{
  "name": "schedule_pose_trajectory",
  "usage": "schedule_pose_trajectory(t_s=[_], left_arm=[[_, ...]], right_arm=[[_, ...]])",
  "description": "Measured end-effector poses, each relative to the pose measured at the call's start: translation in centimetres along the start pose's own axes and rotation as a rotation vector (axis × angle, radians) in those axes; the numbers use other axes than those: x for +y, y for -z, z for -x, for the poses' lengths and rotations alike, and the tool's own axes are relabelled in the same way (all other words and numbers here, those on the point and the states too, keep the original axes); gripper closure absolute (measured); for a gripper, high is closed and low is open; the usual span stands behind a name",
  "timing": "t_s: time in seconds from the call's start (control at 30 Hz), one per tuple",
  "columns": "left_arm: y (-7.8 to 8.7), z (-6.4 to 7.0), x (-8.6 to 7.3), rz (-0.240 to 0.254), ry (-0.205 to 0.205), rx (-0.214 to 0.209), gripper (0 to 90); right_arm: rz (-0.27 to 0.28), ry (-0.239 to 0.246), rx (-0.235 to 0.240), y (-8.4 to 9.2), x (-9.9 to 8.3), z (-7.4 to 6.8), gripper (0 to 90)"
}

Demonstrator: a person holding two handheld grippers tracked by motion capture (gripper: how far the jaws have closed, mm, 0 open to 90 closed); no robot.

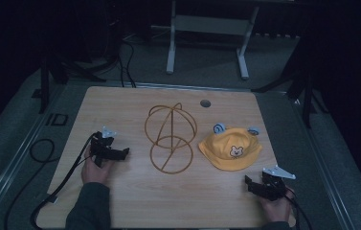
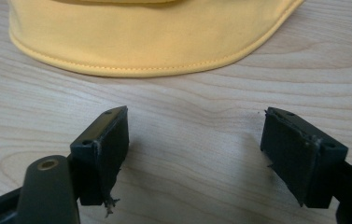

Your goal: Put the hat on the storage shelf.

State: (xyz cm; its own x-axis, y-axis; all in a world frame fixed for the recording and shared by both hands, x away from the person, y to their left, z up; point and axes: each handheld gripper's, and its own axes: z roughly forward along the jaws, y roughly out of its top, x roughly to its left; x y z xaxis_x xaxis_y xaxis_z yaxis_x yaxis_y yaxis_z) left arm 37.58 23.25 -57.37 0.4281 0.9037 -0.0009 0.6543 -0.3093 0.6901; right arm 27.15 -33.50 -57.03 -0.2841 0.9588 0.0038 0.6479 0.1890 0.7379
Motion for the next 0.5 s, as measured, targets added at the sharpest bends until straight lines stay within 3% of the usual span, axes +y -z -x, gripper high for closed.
schedule_pose_trajectory(t_s=[0.17, 0.23, 0.33, 0.37, 0.5], left_arm=[[0.01, -0.04, -0.02, 0.007, 0.007, 0.007, 3.3], [0.02, -0.04, -0.02, 0.007, 0.008, 0.008, 3.4], [0.02, -0.04, -0.02, 0.007, 0.008, 0.008, 3.4], [0.02, -0.04, -0.02, 0.007, 0.008, 0.008, 3.4], [0.02, -0.05, -0.02, 0.006, 0.007, 0.008, 3.4]], right_arm=[[0.005, 0.004, 0.006, 0.12, -0.08, 0.13, 25.8], [0.006, -0.004, -0.001, 0.25, -0.09, 0.20, 33.6], [0.002, -0.008, -0.008, 0.34, -0.05, 0.23, 36.2], [-0.002, -0.014, -0.018, 0.42, 0.03, 0.24, 42.4], [-0.019, -0.008, -0.023, 0.62, 0.22, 0.38, 48.8]])
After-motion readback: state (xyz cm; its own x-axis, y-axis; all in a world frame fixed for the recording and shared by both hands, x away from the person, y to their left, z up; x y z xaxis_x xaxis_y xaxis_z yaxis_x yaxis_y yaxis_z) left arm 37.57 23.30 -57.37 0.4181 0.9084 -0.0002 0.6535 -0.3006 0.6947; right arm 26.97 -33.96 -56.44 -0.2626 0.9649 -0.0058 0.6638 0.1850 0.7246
